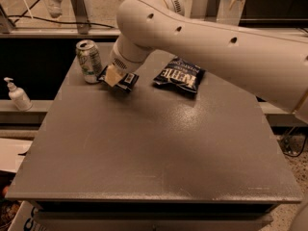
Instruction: Move rxbar blueberry near 7up can
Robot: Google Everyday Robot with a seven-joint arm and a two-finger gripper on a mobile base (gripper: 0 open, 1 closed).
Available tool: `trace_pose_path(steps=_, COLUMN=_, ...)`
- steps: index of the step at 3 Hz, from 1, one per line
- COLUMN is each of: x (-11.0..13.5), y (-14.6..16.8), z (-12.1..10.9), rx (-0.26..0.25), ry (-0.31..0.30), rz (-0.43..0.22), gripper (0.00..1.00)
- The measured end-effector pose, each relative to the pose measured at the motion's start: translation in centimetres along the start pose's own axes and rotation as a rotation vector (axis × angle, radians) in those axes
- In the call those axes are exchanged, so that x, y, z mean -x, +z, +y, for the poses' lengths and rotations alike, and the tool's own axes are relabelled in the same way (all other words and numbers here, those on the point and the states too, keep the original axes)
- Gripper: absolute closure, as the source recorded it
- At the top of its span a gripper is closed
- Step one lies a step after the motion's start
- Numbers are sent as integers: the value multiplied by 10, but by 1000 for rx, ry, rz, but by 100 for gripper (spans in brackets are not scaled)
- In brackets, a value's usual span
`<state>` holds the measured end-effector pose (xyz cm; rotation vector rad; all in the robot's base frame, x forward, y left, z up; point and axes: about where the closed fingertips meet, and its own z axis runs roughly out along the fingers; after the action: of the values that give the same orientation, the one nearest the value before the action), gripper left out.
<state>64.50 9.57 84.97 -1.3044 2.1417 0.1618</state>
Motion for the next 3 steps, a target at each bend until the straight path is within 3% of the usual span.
trace_pose_path(steps=1, x=12, y=5, z=-2, rx=10, ry=-1, rz=-11, gripper=82)
trace_pose_path(steps=3, x=30, y=7, z=4, rx=32, ry=9, rz=-54, gripper=35)
